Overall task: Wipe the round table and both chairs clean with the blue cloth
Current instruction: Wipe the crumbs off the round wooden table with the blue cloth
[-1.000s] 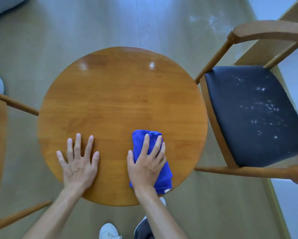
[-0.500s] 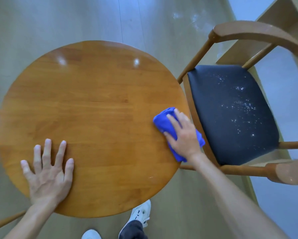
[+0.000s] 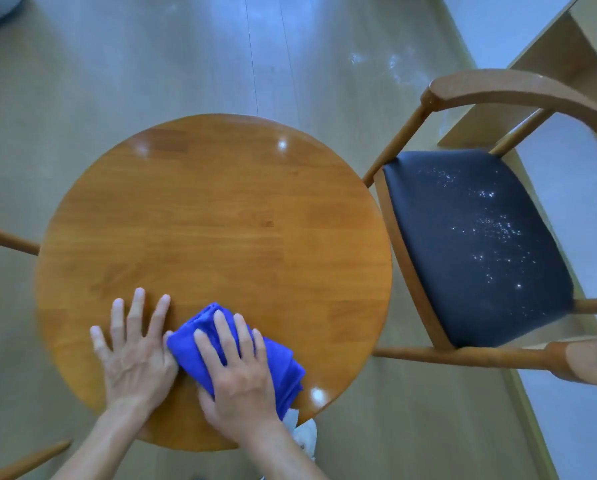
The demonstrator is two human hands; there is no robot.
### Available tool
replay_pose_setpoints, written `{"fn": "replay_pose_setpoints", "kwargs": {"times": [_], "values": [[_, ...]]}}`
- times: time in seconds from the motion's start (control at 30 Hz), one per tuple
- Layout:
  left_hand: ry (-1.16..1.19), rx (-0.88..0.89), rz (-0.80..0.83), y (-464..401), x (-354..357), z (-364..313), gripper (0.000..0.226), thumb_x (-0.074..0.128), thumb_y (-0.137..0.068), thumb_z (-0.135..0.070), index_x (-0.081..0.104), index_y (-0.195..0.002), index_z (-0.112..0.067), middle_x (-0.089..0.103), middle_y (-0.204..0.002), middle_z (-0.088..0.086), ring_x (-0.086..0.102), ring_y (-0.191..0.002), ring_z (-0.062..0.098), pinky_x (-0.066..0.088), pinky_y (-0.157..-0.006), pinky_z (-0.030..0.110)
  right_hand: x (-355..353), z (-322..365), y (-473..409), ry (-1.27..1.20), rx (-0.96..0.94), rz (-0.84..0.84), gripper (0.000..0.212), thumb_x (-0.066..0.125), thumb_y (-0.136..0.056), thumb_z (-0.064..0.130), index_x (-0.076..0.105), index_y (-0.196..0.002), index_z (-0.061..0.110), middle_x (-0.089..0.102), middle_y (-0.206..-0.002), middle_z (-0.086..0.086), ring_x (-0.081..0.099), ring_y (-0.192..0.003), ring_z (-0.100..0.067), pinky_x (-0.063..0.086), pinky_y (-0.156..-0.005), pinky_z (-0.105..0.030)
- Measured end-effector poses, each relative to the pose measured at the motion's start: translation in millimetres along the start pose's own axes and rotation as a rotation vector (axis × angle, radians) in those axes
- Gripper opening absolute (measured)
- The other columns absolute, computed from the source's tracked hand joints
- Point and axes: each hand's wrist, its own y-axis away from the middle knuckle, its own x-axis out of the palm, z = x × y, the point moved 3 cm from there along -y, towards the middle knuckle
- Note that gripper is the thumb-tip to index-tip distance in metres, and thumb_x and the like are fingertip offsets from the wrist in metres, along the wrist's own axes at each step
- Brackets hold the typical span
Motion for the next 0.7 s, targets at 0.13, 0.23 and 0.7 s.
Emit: {"fn": "replay_pose_setpoints", "kwargs": {"times": [0.13,0.23,0.7], "values": [[0.012,0.013,0.003,-25,-9,-12,0.066,0.022,-0.087,-0.046,0.044,-0.144,-0.021,0.03,-0.156,0.011,0.021,-0.144,0.035,0.012,-0.112,0.062,-29,-65,13,-0.006,-0.145,0.014,0.065,0.062,-0.077,0.036,0.048,-0.139,0.026,0.031,-0.155,-0.005,0.033,-0.14,-0.029,0.04,-0.104,-0.047],[0.023,0.022,0.009,-41,-5,-26,0.068,0.018,-0.088,-0.05,0.039,-0.146,-0.024,0.025,-0.158,0.008,0.015,-0.146,0.033,0.008,-0.116,0.059,-63,-150,-11,0.077,0.076,-0.135,0.057,0.067,-0.081,0.03,0.054,-0.135,0.018,0.039,-0.15,-0.008,0.04,-0.136,-0.031,0.043,-0.102,-0.048],[-0.066,0.026,-0.231,-55,19,-28,0.058,0.023,-0.09,-0.049,0.032,-0.145,-0.031,0.035,-0.154,0.004,0.025,-0.144,0.025,0.02,-0.112,0.055,-76,-202,-314,0.112,0.614,-0.172,0.063,0.043,-0.095,0.039,0.025,-0.149,0.012,0.019,-0.157,-0.016,0.02,-0.142,-0.035,0.025,-0.108,-0.049]]}}
